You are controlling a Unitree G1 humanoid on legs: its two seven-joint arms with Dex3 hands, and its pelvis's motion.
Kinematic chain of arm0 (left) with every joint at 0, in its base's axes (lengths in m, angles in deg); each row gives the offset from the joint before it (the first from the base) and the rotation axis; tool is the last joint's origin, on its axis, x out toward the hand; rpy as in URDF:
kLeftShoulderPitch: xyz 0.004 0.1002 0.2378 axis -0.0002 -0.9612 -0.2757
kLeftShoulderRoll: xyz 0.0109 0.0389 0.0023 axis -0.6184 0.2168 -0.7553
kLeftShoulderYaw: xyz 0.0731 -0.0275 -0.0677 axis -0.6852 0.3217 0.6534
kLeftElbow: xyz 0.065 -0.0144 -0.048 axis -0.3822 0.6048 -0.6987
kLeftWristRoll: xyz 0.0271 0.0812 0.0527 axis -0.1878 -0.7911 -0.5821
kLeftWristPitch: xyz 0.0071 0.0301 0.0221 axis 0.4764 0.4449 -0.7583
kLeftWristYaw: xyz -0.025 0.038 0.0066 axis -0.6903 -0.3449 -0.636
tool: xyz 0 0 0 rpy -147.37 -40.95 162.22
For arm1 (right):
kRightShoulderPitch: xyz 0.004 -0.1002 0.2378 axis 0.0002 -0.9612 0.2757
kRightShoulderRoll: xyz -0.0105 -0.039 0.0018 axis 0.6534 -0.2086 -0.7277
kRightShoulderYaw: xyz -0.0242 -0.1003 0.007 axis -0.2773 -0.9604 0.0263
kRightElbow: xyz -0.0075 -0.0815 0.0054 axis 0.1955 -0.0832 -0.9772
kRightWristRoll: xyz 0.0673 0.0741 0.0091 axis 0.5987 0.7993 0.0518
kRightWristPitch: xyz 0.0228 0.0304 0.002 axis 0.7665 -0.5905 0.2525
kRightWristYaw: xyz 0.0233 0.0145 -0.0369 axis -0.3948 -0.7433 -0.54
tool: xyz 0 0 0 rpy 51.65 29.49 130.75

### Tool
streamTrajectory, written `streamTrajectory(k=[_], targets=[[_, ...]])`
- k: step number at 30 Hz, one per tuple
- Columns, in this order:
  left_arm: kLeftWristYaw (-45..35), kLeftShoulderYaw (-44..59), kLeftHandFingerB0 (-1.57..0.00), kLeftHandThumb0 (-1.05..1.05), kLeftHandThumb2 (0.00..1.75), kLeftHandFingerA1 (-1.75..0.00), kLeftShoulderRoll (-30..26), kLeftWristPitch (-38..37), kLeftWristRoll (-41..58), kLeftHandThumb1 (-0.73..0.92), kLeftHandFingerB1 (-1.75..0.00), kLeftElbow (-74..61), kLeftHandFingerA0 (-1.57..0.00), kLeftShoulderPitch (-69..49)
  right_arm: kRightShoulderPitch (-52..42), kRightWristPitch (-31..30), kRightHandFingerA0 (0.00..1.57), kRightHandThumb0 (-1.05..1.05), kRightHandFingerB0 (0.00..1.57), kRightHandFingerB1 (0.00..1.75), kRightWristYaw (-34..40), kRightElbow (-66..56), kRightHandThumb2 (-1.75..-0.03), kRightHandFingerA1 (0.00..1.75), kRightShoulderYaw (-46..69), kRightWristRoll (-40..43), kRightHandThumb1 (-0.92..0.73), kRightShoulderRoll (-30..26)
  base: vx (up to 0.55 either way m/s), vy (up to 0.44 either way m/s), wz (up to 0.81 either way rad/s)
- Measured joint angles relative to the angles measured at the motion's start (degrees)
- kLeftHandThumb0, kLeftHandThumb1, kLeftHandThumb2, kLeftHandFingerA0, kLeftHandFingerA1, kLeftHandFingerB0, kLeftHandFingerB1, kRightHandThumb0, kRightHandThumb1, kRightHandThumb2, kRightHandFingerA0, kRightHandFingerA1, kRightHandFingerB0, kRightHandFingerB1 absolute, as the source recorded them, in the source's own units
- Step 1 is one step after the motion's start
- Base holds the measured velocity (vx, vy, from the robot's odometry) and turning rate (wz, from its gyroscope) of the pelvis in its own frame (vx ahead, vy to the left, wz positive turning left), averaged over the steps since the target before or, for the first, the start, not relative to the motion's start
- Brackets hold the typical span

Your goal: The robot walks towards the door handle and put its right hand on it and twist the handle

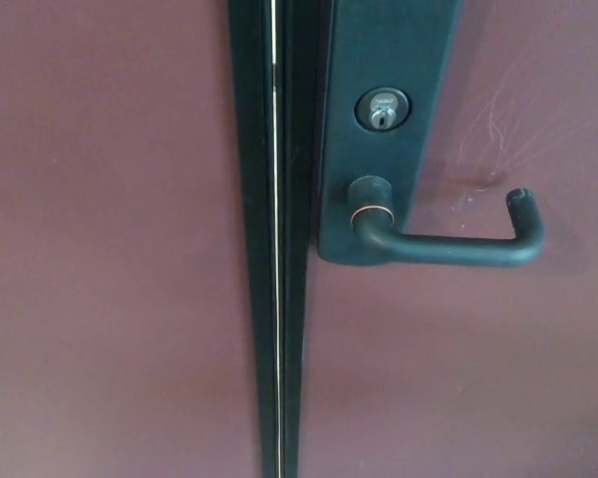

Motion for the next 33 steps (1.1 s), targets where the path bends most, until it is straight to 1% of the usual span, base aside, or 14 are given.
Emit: streamTrajectory(k=[1, 2, 3, 4, 10, 15, 20, 21, 22, 25, 26, 30, 31, 33], targets=[[-0.01, 0.02, -0.37, -0.05, 0.6, -0.42, 0.0, 0.0, 0.01, 0.73, -0.37, -0.02, -0.44, 0.02, -0.71, 0.0, 0.35, -0.5, 0.29, 0.58, -0.08, -2.3, -0.81, 0.63, 0.41, 0.14, -0.49, 0.0, 0.0, 0.0, 0.0], [-0.01, 0.04, -0.37, -0.05, 0.6, -0.42, 0.0, 0.0, 0.01, 0.73, -0.37, -0.02, -0.43, 0.03, -1.43, 0.0, 0.37, -0.55, 0.23, 0.64, -0.15, -4.81, -0.9, 0.76, 0.88, 0.3, -0.46, 0.0, 0.0, 0.0, 0.0], [-0.03, 0.06, -0.37, -0.05, 0.6, -0.42, 0.0, 0.01, 0.02, 0.73, -0.37, -0.03, -0.43, 0.04, -2.24, 0.0, 0.37, -0.55, 0.23, 0.64, -0.22, -7.45, -0.9, 0.76, 1.38, 0.48, -0.46, 0.0, 0.0, 0.0, 0.0], [-0.04, 0.09, -0.37, -0.05, 0.59, -0.42, 0.0, 0.0, 0.02, 0.73, -0.37, -0.03, -0.44, 0.04, -2.86, 0.02, 0.33, -0.65, 0.3, 0.72, -0.29, -9.67, -0.59, 0.85, 1.83, 0.65, -0.65, 0.0, 0.0, 0.0, 0.0], [-0.06, 0.21, -0.38, -0.05, 0.59, -0.42, -0.01, 0.01, 0.03, 0.72, -0.37, -0.06, -0.44, 0.02, -6.71, 0.0, 0.34, -0.74, 0.34, 0.68, -0.92, -24.77, -0.6, 0.82, 5.04, 2.33, -0.66, -0.08, 0.0, 0.0, 0.0], [-0.05, 0.2, -0.38, -0.06, 0.59, -0.42, -0.02, 0.01, 0.02, 0.72, -0.37, -0.06, -0.45, -0.02, -8.73, -0.29, 0.29, -0.78, 0.38, 0.64, -1.45, -35.89, -0.61, 0.81, 7.55, 3.97, -0.68, -0.61, 0.0, 0.0, 0.0], [-0.05, 0.2, -0.38, -0.06, 0.59, -0.43, -0.03, 0.01, 0.02, 0.72, -0.37, -0.04, -0.46, -0.03, -9.56, -1.16, 0.28, -0.85, 0.31, 0.65, -2.38, -46.71, -0.6, 0.87, 9.73, 6.37, -0.69, -2.68, 0.0, 0.0, 0.0], [-0.05, 0.21, -0.38, -0.06, 0.59, -0.43, -0.04, 0.01, 0.02, 0.72, -0.37, -0.04, -0.46, 0.0, -9.43, -1.45, 0.37, -0.8, 0.23, 0.63, -2.8, -49.4, -0.99, 0.79, 10.1, 7.12, -0.51, -3.74, 0.0, 0.0, 0.0], [-0.06, 0.21, -0.38, -0.06, 0.59, -0.43, -0.05, 0.01, 0.02, 0.72, -0.37, -0.05, -0.46, 0.01, -9.29, -1.76, 0.27, -0.9, 0.26, 0.67, -3.15, -51.34, -0.62, 0.89, 10.29, 7.68, -0.68, -4.67, 0.0, 0.0, 0.0], [-0.07, 0.29, -0.38, -0.07, 0.6, -0.43, -0.07, 0.01, 0.03, 0.73, -0.37, -0.06, -0.45, 0.03, -7.59, -3.24, 0.29, -0.93, 0.26, 0.72, -4.65, -57.45, -0.61, 0.92, 10.39, 9.82, -0.69, -9.02, 0.0, 0.0, 0.0], [-0.1, 0.36, -0.38, -0.07, 0.6, -0.42, -0.09, 0.01, 0.05, 0.73, -0.37, -0.07, -0.45, 0.07, -6.43, -4.06, 0.37, -0.92, 0.32, 0.7, -5.39, -59.68, -0.96, 0.82, 10.26, 10.74, -0.51, -11.22, 0.0, 0.0, 0.0], [-0.16, 0.76, -0.38, -0.07, 0.6, -0.42, -0.3, 0.02, 0.11, 0.73, -0.37, -0.19, -0.45, 0.17, -0.38, -7.63, 0.38, -0.91, 0.32, 0.7, -8.85, -65.54, -0.95, 0.82, 8.09, 13.88, -0.48, -19.99, 0.0, 0.0, 0.0], [-0.17, 0.88, -0.38, -0.07, 0.6, -0.42, -0.3, 0.02, 0.12, 0.72, -0.37, -0.26, -0.45, 0.25, 1.66, -8.99, 0.44, -0.87, 0.38, 0.6, -10.23, -67.04, -0.59, 0.76, 7.22, 15.06, -0.6, -22.76, 0.0, 0.0, 0.0], [-0.17, 0.88, -0.38, -0.08, 0.6, -0.42, -0.31, 0.03, 0.1, 0.72, -0.37, -0.26, -0.45, 0.25, 4.63, -10.75, 0.46, -0.83, 0.4, 0.54, -11.92, -67.88, -0.58, 0.7, 5.43, 16.1, -0.59, -26.19, 0.0, 0.0, 0.0]])
